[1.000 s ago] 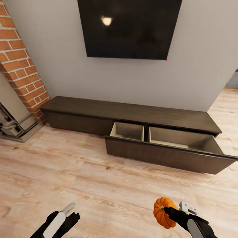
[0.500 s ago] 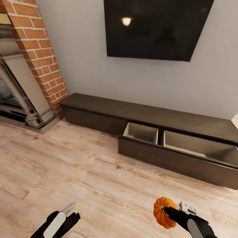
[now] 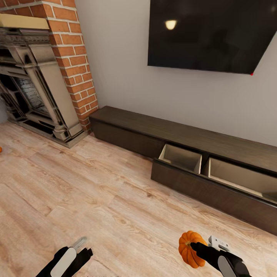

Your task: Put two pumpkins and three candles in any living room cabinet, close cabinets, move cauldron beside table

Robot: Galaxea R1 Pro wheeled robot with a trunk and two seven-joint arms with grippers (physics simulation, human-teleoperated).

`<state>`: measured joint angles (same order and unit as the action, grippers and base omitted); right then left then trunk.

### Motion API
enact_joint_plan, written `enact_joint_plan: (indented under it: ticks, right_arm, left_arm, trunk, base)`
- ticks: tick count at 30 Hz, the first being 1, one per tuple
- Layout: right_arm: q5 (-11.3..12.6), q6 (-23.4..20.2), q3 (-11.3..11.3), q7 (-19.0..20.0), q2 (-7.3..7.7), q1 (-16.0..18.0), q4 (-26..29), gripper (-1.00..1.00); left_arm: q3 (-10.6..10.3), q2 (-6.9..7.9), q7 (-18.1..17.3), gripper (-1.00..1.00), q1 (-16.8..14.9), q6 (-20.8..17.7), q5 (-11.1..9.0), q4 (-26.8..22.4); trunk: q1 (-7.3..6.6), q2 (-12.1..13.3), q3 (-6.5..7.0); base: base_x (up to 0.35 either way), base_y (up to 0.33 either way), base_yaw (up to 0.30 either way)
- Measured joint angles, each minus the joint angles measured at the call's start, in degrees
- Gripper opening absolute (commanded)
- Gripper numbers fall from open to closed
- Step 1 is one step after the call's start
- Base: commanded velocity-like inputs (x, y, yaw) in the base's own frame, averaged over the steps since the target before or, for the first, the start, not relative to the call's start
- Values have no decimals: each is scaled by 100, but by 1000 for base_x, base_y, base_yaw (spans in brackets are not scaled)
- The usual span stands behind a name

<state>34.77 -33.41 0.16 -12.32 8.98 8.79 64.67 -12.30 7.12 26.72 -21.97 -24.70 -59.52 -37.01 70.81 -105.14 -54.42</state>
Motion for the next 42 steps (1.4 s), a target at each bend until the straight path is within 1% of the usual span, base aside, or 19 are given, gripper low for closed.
enact_joint_plan:
  ticks: [39, 42]
  right_arm:
    - [-1, 4, 10, -9, -2, 0, -93, -100]
    - [0, 15, 10, -8, -7, 0, -99, -100]
  left_arm:
    - [0, 0, 7, 100, 0, 10, 1, 0]
    - [0, -18, 4, 100, 0, 10, 0, 4]
  trunk:
    - [0, 0, 0]
    - [0, 0, 0]
  base:
    - [0, 0, 286]
    - [0, 0, 286]
